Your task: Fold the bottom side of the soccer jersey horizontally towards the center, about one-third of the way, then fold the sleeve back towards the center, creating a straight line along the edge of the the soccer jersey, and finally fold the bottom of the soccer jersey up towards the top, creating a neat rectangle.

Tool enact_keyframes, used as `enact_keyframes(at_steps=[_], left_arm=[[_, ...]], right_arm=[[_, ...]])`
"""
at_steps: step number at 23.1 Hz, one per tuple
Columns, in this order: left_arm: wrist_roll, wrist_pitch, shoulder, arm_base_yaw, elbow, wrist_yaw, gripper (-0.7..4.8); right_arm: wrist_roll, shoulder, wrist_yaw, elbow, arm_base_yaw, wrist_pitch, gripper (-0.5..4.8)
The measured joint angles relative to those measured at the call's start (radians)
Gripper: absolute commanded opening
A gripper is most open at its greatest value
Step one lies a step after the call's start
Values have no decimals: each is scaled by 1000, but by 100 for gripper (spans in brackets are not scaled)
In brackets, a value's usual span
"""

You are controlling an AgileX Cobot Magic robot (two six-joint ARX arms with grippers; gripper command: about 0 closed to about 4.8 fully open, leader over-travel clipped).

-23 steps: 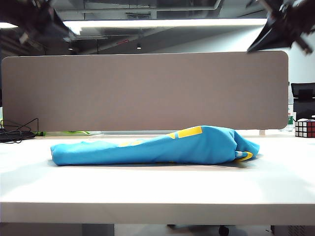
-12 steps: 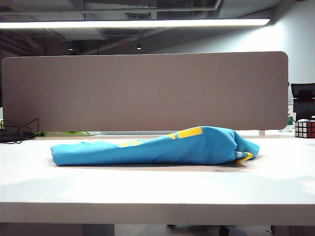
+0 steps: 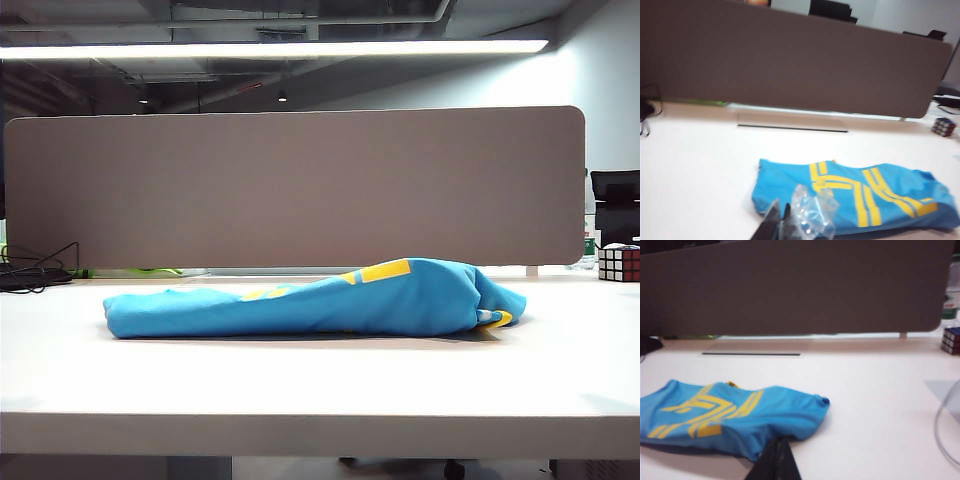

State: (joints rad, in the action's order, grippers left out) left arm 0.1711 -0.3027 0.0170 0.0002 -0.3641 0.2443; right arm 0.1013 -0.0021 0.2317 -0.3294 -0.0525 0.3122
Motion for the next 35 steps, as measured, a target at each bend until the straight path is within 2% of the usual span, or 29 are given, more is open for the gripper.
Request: enact_keyframes(at_steps=[4, 7, 9, 12, 16, 21, 26, 35], left_arm=[[1, 25, -5, 0, 81, 0, -6], [29, 90, -3, 0, 167, 2, -6], [44, 159, -4, 0, 208, 2, -6], [46, 256, -3, 0, 261, 0, -6], [0, 385, -4, 0, 315, -21, -6], [-64, 509, -4, 0, 359, -21, -6], [-66, 526, -4, 0, 358, -21, -6], [-66, 484, -4, 0, 358, -21, -6]], right_arm=[[3, 19, -116, 65, -2, 13, -2], [7, 13, -218, 137, -2, -39, -1], [7, 9, -250, 178, -2, -77, -1], [6, 10, -252, 252, -2, -151, -1], [5, 10, -249, 322, -2, -280, -1], [-20, 9, -161, 322, -1, -376, -1], [-21, 9, -152, 322, -2, -426, -1], [-20, 9, -152, 322, -2, -427, -1]])
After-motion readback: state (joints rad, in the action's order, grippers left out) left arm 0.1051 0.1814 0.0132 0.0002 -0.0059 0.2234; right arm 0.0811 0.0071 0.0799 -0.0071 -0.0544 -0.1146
